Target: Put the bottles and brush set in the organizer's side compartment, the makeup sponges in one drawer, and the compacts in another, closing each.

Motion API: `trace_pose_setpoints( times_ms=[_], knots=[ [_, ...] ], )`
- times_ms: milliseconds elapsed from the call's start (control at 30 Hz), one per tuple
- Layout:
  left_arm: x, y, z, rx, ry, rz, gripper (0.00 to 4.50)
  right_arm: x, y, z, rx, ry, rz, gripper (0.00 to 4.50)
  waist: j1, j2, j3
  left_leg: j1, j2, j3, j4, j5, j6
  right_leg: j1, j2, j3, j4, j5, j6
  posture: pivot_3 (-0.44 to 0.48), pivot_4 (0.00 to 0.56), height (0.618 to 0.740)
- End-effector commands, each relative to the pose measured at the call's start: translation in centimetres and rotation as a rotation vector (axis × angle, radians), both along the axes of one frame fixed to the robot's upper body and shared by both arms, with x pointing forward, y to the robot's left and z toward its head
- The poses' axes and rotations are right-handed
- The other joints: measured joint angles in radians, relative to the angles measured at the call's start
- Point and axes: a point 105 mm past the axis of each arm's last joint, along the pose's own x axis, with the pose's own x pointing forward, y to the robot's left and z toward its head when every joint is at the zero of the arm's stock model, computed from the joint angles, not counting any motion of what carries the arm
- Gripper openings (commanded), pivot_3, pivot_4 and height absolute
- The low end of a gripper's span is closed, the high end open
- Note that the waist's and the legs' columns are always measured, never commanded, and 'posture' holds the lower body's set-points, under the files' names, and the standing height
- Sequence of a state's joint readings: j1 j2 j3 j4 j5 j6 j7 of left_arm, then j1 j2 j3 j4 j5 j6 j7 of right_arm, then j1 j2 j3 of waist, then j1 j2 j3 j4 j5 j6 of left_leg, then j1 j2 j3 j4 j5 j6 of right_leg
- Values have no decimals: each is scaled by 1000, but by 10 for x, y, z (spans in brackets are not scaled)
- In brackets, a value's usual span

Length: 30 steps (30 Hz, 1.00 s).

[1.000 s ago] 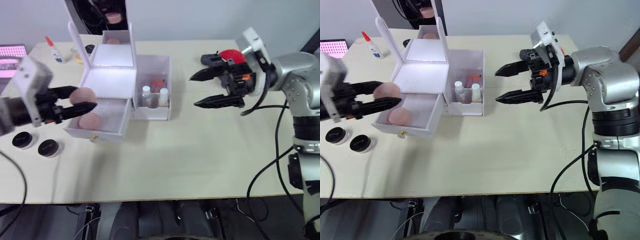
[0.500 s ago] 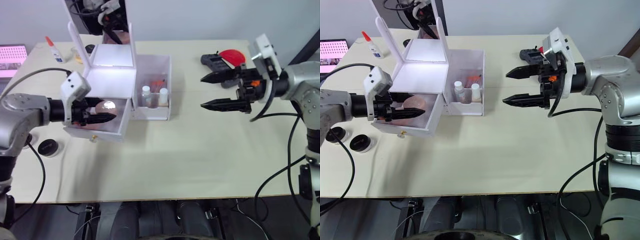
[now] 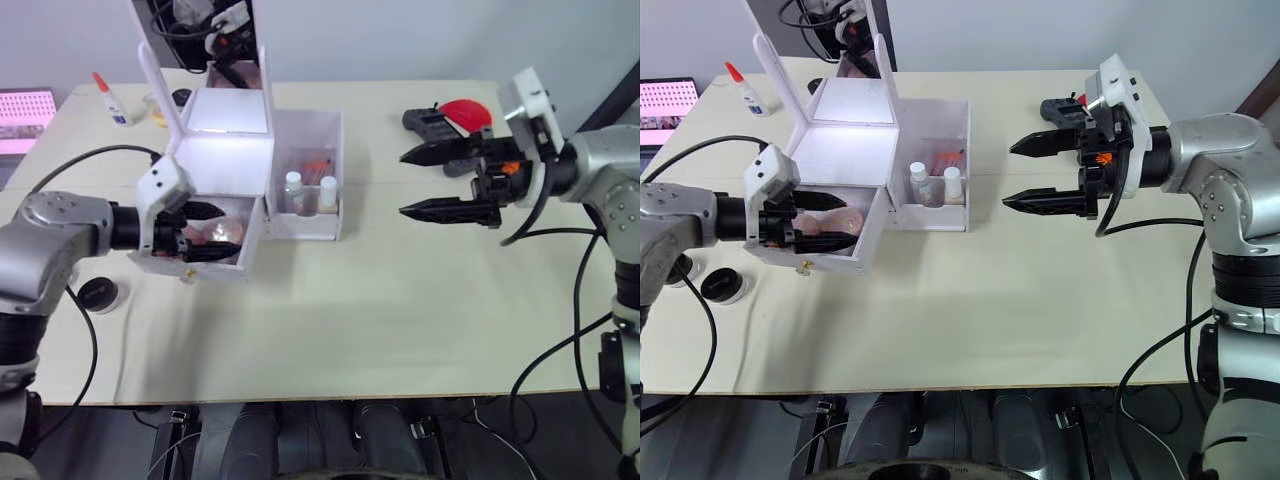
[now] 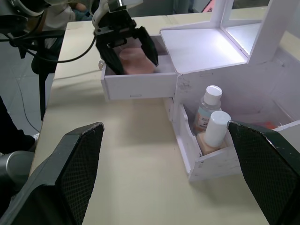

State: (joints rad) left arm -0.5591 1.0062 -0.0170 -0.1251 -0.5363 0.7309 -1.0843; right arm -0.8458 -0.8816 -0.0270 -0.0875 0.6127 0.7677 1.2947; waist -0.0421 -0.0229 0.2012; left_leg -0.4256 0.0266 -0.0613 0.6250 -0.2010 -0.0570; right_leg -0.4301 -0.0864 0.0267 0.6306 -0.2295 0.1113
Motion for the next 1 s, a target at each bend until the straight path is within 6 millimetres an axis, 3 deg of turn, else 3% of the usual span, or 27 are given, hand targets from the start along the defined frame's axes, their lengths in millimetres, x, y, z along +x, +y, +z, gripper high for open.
trace_pose_setpoints(
  times_ms=[33, 133, 233, 367, 467, 600, 700, 800, 900, 933, 1000],
  knots=[
    [0, 0, 20, -9, -73, -10, 4453, -8, 7, 19, 11, -81, 32, 4500, 0, 0, 0, 0, 0, 0, 0, 0, 0, 0, 0, 0, 0, 0, 0, 0, 150, 740],
    [0, 2, 29, -15, -105, -1, 4453, -7, 8, 19, 11, -81, 36, 4500, 0, 0, 0, 0, 0, 0, 0, 0, 0, 0, 0, 0, 0, 0, 0, 0, 150, 740],
    [-4, 6, 52, -79, -152, 15, 4453, -8, 11, 20, 14, -81, 56, 4500, -1, 0, 0, 0, 0, 0, 0, 0, 0, 0, 0, 0, 0, 0, 0, 0, 150, 740],
    [-25, 18, 78, -201, -194, 56, 4453, -7, 16, 22, 15, -84, 95, 4500, -5, 0, 0, 0, 0, 0, 0, 0, 0, 0, 0, 0, 0, 0, 0, 0, 150, 740],
    [-53, 42, 75, -237, -213, 151, 4453, -9, 24, 23, 11, -72, 166, 4500, -19, 0, 0, 1, 1, 1, -2, 0, 0, 0, 0, 1, 0, 0, 0, 0, 150, 740],
    [-77, 58, 57, -255, -206, 262, 4453, -9, 30, 23, 3, -54, 214, 4500, -18, 0, 0, 2, 2, 0, -2, 0, 0, 0, 2, 0, 1, 0, 0, 0, 150, 740],
    [-108, 74, 20, -297, -164, 427, 3587, -6, 40, 23, -9, -50, 278, 4500, -28, 1, 0, 3, 3, 2, -2, 0, 0, 1, 2, 1, -1, 1, -3, 0, 150, 740],
    [-126, 65, -5, -301, -148, 481, 2079, 0, 46, 22, -18, -54, 297, 4500, -20, -3, -1, 4, 5, 1, -2, 0, 0, 1, 4, 1, -1, 1, -3, 0, 150, 740],
    [-128, 58, -25, -260, -158, 544, 365, 6, 52, 24, -25, -71, 309, 4500, -1, -2, -1, 4, 5, 1, 0, 0, 0, 2, 4, 0, -1, 3, -6, 0, 150, 740],
    [-126, 56, -30, -260, -164, 564, 14, 8, 54, 25, -23, -79, 312, 4500, 1, -2, -1, 4, 5, 1, 2, 0, 0, 2, 4, 0, -1, 3, -6, 0, 150, 740],
    [-119, 50, -37, -292, -181, 597, 14, 10, 59, 27, -16, -85, 317, 4500, 3, -2, -1, 4, 5, 1, 3, 0, -1, 3, 4, 0, -1, 3, -6, 0, 150, 740]
  ],
)
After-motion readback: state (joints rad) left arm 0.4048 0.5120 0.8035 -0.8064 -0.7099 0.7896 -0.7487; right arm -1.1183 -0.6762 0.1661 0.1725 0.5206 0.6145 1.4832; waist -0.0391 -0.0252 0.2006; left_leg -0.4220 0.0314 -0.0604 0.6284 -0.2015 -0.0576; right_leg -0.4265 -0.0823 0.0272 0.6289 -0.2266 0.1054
